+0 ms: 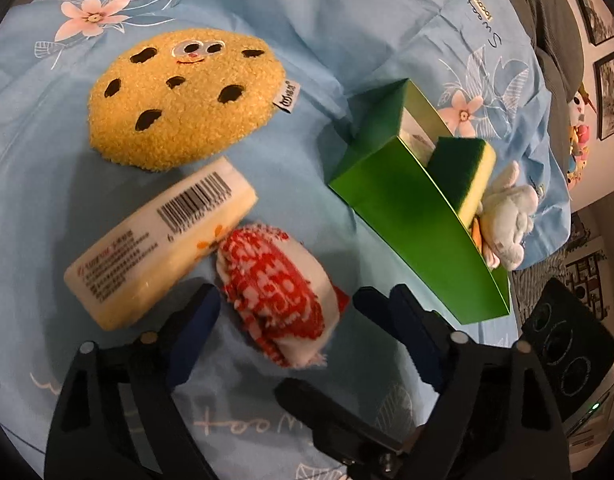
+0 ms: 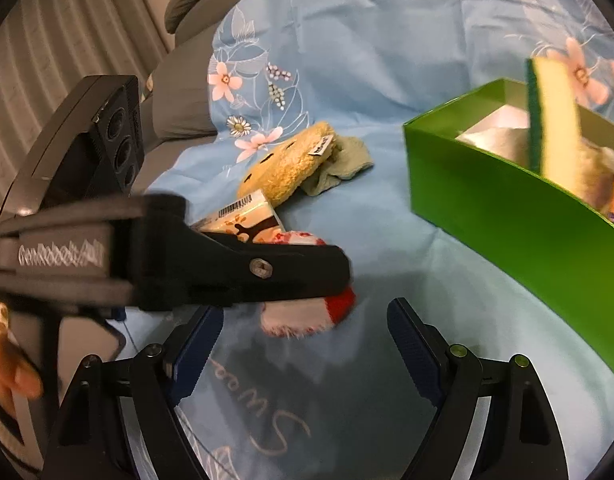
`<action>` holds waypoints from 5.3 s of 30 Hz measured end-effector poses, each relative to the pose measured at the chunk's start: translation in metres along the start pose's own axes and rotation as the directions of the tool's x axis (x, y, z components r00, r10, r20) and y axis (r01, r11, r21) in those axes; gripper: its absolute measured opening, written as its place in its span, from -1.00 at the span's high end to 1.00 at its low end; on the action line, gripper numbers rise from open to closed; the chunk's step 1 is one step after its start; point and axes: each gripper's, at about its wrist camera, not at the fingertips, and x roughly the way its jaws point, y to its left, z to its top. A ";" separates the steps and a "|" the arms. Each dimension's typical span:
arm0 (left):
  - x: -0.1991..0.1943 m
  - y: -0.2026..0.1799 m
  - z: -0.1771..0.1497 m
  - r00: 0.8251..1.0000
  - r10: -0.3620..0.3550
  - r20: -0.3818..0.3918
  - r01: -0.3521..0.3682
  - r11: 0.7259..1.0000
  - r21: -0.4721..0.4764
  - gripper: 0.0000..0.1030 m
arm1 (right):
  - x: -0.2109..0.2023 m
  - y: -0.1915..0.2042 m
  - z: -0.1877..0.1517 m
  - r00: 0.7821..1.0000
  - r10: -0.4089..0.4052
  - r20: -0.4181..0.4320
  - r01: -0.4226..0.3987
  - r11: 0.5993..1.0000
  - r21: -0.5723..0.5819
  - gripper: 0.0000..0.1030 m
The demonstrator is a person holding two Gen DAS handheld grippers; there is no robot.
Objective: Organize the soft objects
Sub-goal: 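Move the left gripper to the red-and-white puff and close on it, then carry the red-and-white puff into the box and open the left gripper, then move the left gripper out of the box to the white soap bar, then close the left gripper on the white barcoded soap bar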
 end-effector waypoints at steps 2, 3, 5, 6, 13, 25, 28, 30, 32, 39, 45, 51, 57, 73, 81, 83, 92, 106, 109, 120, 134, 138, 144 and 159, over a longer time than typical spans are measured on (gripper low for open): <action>0.001 0.002 0.001 1.000 0.003 0.003 -0.003 1.000 -0.011 -0.38 | 0.004 0.001 0.004 1.000 0.019 -0.004 -0.019 1.000 0.009 -0.66; 0.001 0.003 0.002 1.000 0.005 0.005 -0.005 1.000 -0.015 -0.29 | 0.007 0.001 0.006 1.000 0.021 -0.006 -0.021 1.000 0.013 -0.58; 0.000 0.005 0.002 1.000 0.003 0.001 -0.003 1.000 -0.022 -0.06 | 0.012 -0.001 0.008 0.999 0.022 -0.026 -0.022 1.000 0.020 -0.37; 0.001 0.006 0.002 1.000 0.002 -0.003 -0.003 1.000 -0.027 0.10 | 0.015 -0.002 0.008 0.999 0.019 -0.043 -0.018 1.000 0.023 -0.15; -0.002 0.005 -0.002 1.000 -0.001 -0.011 0.001 1.000 -0.009 0.21 | 0.021 0.001 0.006 0.997 -0.014 -0.076 0.014 1.000 0.007 0.23; -0.034 -0.063 -0.012 0.994 -0.064 0.088 0.043 0.974 0.222 0.22 | -0.042 0.005 0.007 0.995 -0.050 0.092 0.053 0.998 -0.034 0.24; -0.032 -0.094 -0.006 0.993 -0.072 0.092 0.042 0.956 0.289 0.23 | -0.063 -0.003 0.010 0.986 -0.071 0.153 0.075 0.997 -0.018 0.24; -0.027 -0.113 0.000 0.993 -0.081 0.091 0.048 0.946 0.320 0.23 | -0.078 -0.011 0.014 0.973 -0.103 0.207 0.105 0.994 0.004 0.24; -0.023 -0.135 0.006 0.991 -0.098 0.096 0.056 0.928 0.367 0.22 | -0.091 -0.020 0.018 0.959 -0.125 0.253 0.121 0.992 0.033 0.24; 0.010 -0.191 0.027 0.993 -0.101 0.065 0.060 0.883 0.466 0.21 | -0.128 -0.057 0.029 0.901 -0.227 0.370 0.189 0.973 0.136 0.24; 0.046 -0.203 0.040 0.998 -0.063 0.019 0.046 0.872 0.487 0.21 | -0.121 -0.086 0.034 0.884 -0.310 0.351 0.245 0.945 0.219 0.24; 0.067 -0.203 0.051 0.999 0.001 0.032 -0.016 0.873 0.487 0.14 | -0.103 -0.104 0.037 0.883 -0.350 0.313 0.271 0.924 0.270 0.23; 0.072 -0.208 0.056 0.997 0.067 0.041 -0.078 0.863 0.499 -0.48 | -0.089 -0.112 0.040 0.873 -0.406 0.271 0.330 0.900 0.285 0.09; -0.019 -0.197 0.036 0.977 -0.017 0.210 -0.100 0.842 0.530 -0.98 | -0.159 -0.108 0.022 0.815 -0.376 0.440 0.240 0.911 0.334 -0.51; -0.023 -0.168 0.013 0.947 0.099 0.306 -0.243 0.843 0.480 -0.98 | -0.152 -0.101 0.012 0.799 -0.449 0.400 0.318 0.880 0.352 -0.51; -0.020 -0.162 0.004 0.934 0.138 0.329 -0.289 0.833 0.472 -0.98 | -0.148 -0.095 0.010 0.786 -0.485 0.383 0.367 0.865 0.342 -0.51; -0.022 -0.141 -0.020 0.879 0.200 0.432 -0.401 0.801 0.445 -0.98 | -0.130 -0.080 0.007 0.758 -0.571 0.314 0.484 0.816 0.314 -0.62; -0.032 -0.115 -0.012 0.864 0.252 0.435 -0.424 0.830 0.362 -0.98 | -0.112 -0.072 0.003 0.761 -0.591 0.267 0.516 0.801 0.303 -0.65; -0.036 -0.111 -0.014 0.859 0.261 0.441 -0.438 0.821 0.367 -0.98 | -0.108 -0.065 0.003 0.779 -0.566 0.272 0.498 0.821 0.280 -0.65; -0.056 -0.085 -0.011 0.863 0.277 0.424 -0.437 0.830 0.346 -0.98 | -0.085 -0.035 0.004 0.829 -0.493 0.264 0.458 0.869 0.186 -0.65; -0.084 0.000 0.012 0.902 0.313 0.298 -0.370 0.916 0.157 -0.98 | -0.041 0.017 0.000 0.949 -0.257 0.181 0.263 0.965 -0.009 -0.64; -0.077 0.014 0.011 0.935 0.270 0.230 -0.307 0.942 0.140 -0.98 | -0.024 0.030 -0.002 0.976 -0.174 0.133 0.181 0.983 -0.038 -0.64; -0.067 0.021 0.013 0.959 0.225 0.170 -0.250 0.957 0.144 -0.95 | 0.003 0.049 0.001 0.994 -0.081 0.079 0.088 0.992 -0.087 -0.64; -0.038 0.042 0.023 0.995 0.088 0.036 -0.092 0.988 0.123 0.13 | 0.057 0.048 0.023 0.997 0.068 -0.030 -0.067 0.997 0.023 -0.64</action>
